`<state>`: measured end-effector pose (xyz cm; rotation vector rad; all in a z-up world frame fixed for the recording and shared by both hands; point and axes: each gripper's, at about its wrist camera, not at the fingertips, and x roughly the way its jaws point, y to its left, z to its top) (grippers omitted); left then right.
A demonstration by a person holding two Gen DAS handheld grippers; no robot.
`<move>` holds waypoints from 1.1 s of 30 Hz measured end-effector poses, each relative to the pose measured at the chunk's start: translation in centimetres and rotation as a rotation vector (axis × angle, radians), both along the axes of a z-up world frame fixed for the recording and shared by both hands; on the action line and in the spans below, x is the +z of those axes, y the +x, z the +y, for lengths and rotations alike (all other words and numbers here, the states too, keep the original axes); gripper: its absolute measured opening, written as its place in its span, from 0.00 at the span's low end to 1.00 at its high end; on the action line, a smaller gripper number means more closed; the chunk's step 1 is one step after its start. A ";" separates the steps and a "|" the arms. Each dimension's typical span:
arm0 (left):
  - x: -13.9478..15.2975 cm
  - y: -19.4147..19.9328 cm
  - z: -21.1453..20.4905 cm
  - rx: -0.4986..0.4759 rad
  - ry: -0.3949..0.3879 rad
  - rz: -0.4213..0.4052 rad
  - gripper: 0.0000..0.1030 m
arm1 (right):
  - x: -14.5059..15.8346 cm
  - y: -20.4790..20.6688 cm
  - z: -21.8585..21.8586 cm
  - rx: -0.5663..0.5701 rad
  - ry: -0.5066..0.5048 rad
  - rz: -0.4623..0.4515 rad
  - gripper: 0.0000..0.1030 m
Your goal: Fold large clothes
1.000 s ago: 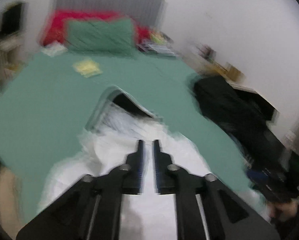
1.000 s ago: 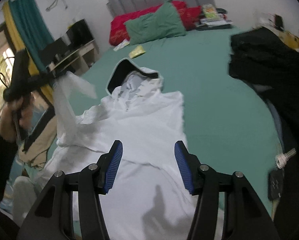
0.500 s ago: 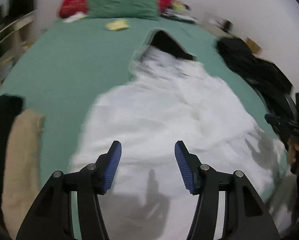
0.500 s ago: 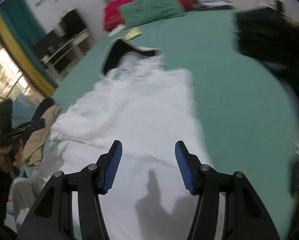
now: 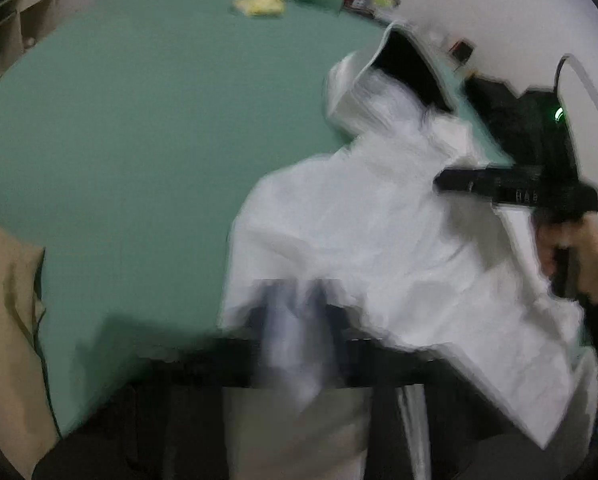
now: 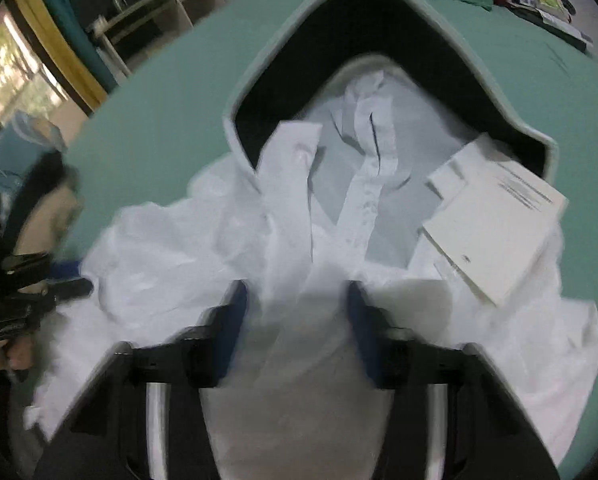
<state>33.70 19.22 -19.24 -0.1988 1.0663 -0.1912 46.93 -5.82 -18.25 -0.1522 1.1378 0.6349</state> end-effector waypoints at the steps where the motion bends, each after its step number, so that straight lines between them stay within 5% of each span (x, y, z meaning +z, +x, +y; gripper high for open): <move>1: 0.1 -0.3 0.3 0.020 -0.011 -0.019 0.02 | 0.2 0.0 -0.1 -0.007 -0.017 -0.020 0.02; 7: 3.3 -1.8 2.9 0.219 0.027 -0.164 0.01 | 9.8 -4.6 -6.2 -0.070 0.119 -0.257 0.02; 12: 3.5 -2.6 3.9 0.304 0.059 -0.184 0.01 | 14.7 -8.6 -14.4 -0.168 0.233 -0.384 0.02; 14: 3.0 -2.3 4.0 0.312 0.084 -0.159 0.02 | 13.1 -9.4 -17.2 -0.203 0.246 -0.339 0.02; 16: 1.9 -1.8 3.9 0.316 0.104 -0.085 0.03 | 9.0 -9.4 -19.6 -0.236 0.302 -0.190 0.02; 18: 2.1 -2.7 3.5 0.330 0.128 -0.061 0.34 | 5.0 -9.7 -20.7 -0.277 0.304 -0.070 0.03; 20: 3.0 -4.1 2.5 0.316 0.135 -0.085 0.51 | 1.9 -10.8 -21.3 -0.298 0.253 -0.008 0.03; 24: 4.3 -6.6 -0.6 0.235 0.100 -0.107 0.51 | 0.8 -11.9 -21.9 -0.309 0.258 -0.013 0.03; 28: 1.6 -6.5 -4.4 0.084 0.145 -0.031 0.51 | 1.6 -11.1 -22.1 -0.314 0.224 -0.035 0.03; 33: 1.0 -7.1 -4.3 0.106 0.208 0.007 0.51 | 0.7 -12.0 -23.2 -0.321 0.131 0.007 0.03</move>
